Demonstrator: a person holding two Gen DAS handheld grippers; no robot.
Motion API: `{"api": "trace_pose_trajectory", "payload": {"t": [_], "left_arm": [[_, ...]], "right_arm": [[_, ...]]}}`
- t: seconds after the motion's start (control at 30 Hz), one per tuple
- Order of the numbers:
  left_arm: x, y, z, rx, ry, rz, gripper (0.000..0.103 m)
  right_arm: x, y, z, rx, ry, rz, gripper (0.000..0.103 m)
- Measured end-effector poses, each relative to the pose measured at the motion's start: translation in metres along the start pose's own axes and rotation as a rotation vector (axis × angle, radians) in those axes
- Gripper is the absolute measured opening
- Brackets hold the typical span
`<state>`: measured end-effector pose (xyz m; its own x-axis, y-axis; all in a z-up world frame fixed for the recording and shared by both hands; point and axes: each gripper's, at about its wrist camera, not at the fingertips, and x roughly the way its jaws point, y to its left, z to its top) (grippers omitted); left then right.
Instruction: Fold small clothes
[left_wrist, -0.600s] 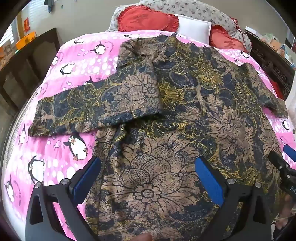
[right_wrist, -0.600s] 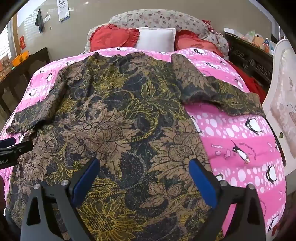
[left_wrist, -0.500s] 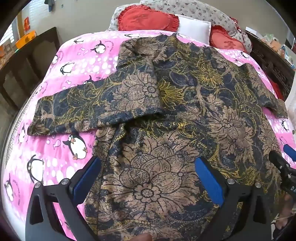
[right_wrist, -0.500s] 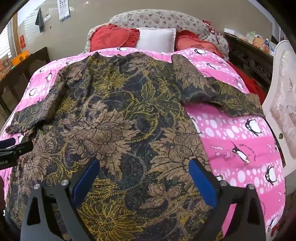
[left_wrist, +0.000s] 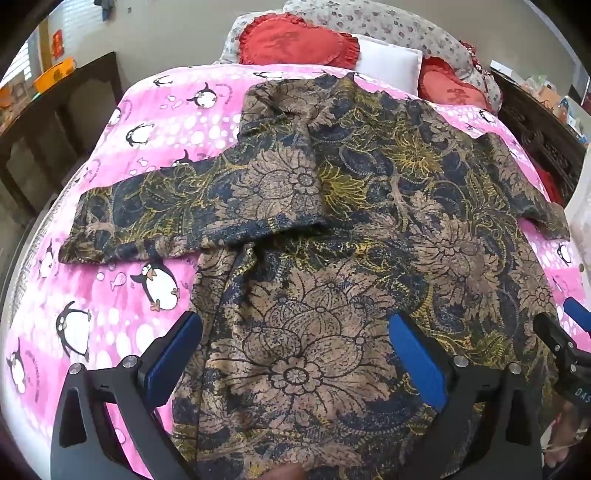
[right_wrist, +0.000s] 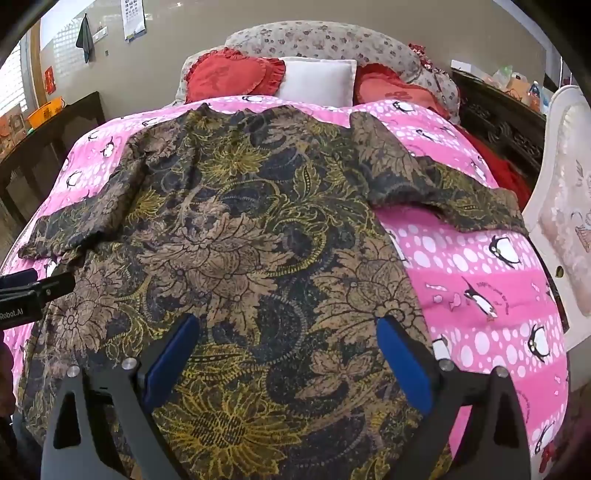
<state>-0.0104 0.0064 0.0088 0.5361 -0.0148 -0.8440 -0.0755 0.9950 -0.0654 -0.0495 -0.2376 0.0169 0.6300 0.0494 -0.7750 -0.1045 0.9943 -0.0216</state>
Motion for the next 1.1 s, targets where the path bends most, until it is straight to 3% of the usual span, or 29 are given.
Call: {"api": "trace_pose_trajectory", "payload": {"t": [0.37,0.63,0.77,0.93,1.1], "left_arm": [[0.004,0.001,-0.005,-0.015,0.003,-0.019,0.087],[0.017,0.0,-0.001,-0.01,-0.017,-0.007,0.087],[0.03,0.004,0.01,-0.021,-0.023,0.004,0.087],[0.052,0.008,0.023,-0.034,-0.053,0.021,0.087],[0.077,0.005,0.019,-0.012,-0.044,0.015,0.087]], "right_arm": [[-0.008,-0.002,0.012,0.007,-0.036,-0.021,0.099],[0.004,0.016,0.01,-0.055,-0.054,-0.05,0.099],[0.011,0.006,0.025,-0.005,-0.078,-0.05,0.099],[0.035,-0.007,0.047,0.037,-0.076,-0.028,0.099],[0.071,-0.011,0.047,0.01,-0.059,-0.051,0.099]]}}
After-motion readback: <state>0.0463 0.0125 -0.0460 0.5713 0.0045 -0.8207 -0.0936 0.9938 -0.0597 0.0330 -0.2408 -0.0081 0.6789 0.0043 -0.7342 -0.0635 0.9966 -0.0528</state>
